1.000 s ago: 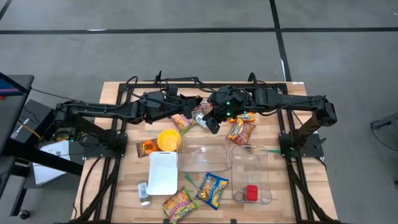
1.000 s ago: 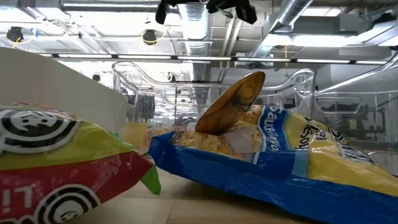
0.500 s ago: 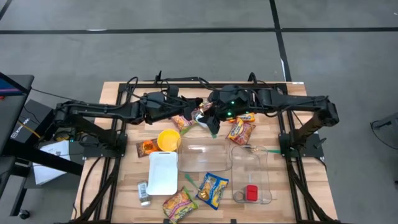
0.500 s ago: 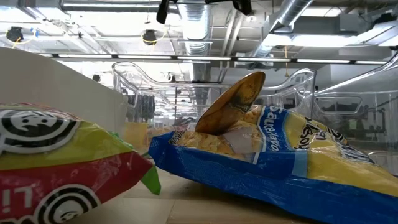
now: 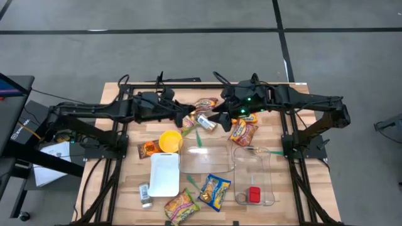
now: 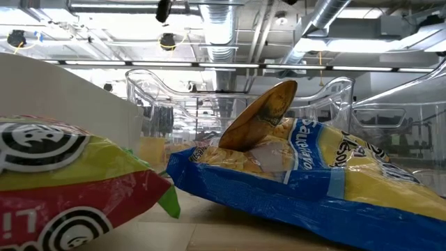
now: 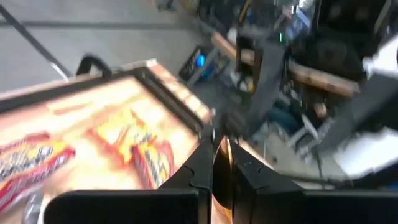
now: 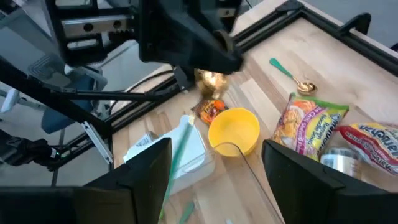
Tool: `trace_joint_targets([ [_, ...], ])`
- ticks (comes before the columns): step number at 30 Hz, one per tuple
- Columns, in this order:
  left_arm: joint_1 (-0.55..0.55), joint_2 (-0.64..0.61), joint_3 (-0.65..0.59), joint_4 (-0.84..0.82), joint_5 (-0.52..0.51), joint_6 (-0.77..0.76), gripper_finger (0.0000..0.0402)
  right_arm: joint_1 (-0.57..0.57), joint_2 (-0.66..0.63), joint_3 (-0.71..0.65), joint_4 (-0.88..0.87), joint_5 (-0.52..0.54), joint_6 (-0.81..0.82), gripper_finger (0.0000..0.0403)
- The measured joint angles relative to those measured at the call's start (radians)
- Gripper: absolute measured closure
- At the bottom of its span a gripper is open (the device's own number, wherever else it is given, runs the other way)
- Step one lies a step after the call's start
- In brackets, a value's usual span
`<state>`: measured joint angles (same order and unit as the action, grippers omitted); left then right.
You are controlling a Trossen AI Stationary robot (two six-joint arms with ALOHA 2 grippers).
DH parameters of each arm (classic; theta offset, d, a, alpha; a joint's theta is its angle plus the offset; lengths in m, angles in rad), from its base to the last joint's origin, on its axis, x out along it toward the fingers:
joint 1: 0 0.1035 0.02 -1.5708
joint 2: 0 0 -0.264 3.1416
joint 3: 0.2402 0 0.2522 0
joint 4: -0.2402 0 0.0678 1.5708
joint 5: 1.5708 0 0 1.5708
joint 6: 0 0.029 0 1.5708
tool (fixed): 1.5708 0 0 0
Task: Pick & Place Food Item
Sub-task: Put the green spoon into the white bin
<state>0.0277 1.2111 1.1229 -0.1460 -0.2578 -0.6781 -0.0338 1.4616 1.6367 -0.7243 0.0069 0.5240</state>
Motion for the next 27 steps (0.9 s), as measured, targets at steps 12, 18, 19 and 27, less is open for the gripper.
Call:
trace_joint_targets([
  [12, -0.074, -0.082, 0.000, -0.256, 0.178, -0.001, 0.0390, 0.007, -0.117, 0.000, -0.086, 0.079, 0.020, 0.0159],
  [18, -0.151, -0.081, -0.002, -0.382, 0.179, -0.043, 0.0386, 0.007, -0.197, 0.000, -0.084, 0.122, 0.038, 0.0159],
  [19, -0.165, -0.081, -0.009, -0.401, 0.178, -0.063, 0.0387, 0.007, -0.210, 0.000, -0.084, 0.131, 0.038, 0.0159],
  [27, -0.281, -0.081, -0.147, -0.415, 0.152, -0.258, 0.0385, 0.007, -0.267, 0.000, -0.091, 0.175, 0.053, 0.0159],
])
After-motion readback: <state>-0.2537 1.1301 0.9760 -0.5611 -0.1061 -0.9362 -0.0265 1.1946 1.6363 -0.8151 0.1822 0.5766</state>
